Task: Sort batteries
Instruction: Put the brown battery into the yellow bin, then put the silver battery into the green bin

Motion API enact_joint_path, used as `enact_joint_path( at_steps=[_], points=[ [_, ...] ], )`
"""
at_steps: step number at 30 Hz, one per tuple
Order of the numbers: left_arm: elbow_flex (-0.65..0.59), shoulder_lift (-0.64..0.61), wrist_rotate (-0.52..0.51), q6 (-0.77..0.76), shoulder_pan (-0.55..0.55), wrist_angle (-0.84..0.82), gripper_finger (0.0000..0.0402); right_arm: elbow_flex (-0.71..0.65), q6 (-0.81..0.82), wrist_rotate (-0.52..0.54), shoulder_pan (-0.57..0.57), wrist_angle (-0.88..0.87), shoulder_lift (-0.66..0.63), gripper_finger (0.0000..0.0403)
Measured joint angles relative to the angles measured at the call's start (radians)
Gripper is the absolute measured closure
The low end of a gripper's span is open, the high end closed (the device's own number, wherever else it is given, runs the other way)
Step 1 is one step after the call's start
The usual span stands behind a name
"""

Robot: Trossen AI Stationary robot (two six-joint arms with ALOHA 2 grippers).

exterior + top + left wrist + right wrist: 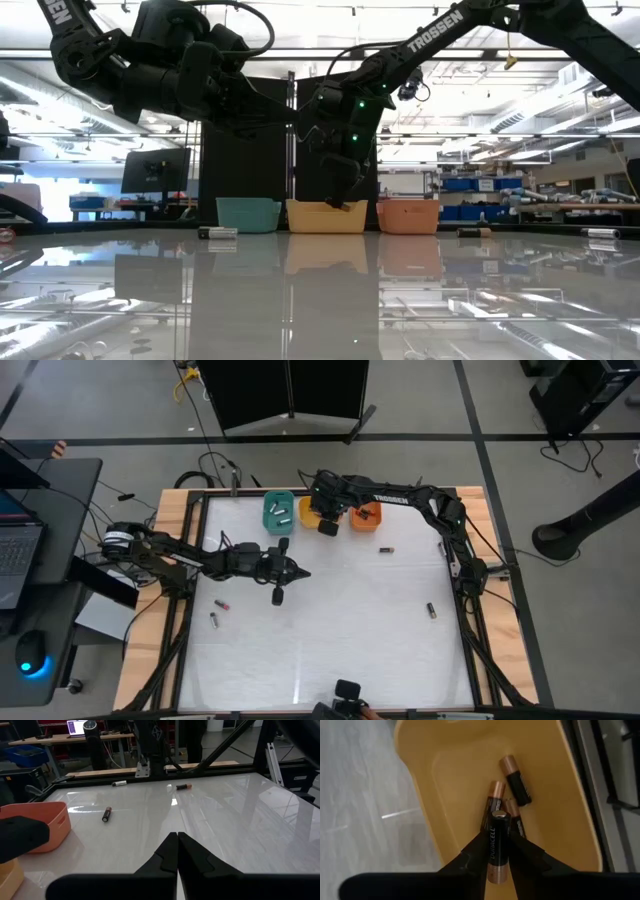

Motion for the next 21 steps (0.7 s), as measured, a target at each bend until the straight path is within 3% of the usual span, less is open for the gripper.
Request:
enact_joint_path(
  at_steps=[5, 11, 14, 18, 21],
  points=[
    [0.000, 0.000, 0.000, 0.000, 0.000, 0.000, 0.0390, -0.002, 0.016, -0.003, 0.000, -0.021, 0.000, 0.0295],
    [0.000, 0.000, -0.001, -0.019, 0.000, 0.000, 0.0390, -0.002, 0.016, -0.004, 0.002, -0.026, 0.000, 0.0294],
    [0.000, 0.000, -0.001, -0.020, -0.001, 0.000, 0.0390, -0.004, 0.007, -0.003, 0.010, -0.079, -0.011, 0.0318],
    [0.000, 0.000, -0.001, -0.020, -0.001, -0.001, 0.0390, -0.004, -0.026, -0.002, 0.042, -0.135, -0.071, 0.0389],
    [0.000, 0.000, -0.001, -0.020, -0.002, -0.006, 0.0390, -0.047, -0.018, -0.002, 0.070, -0.133, -0.144, 0.0388]
  ],
)
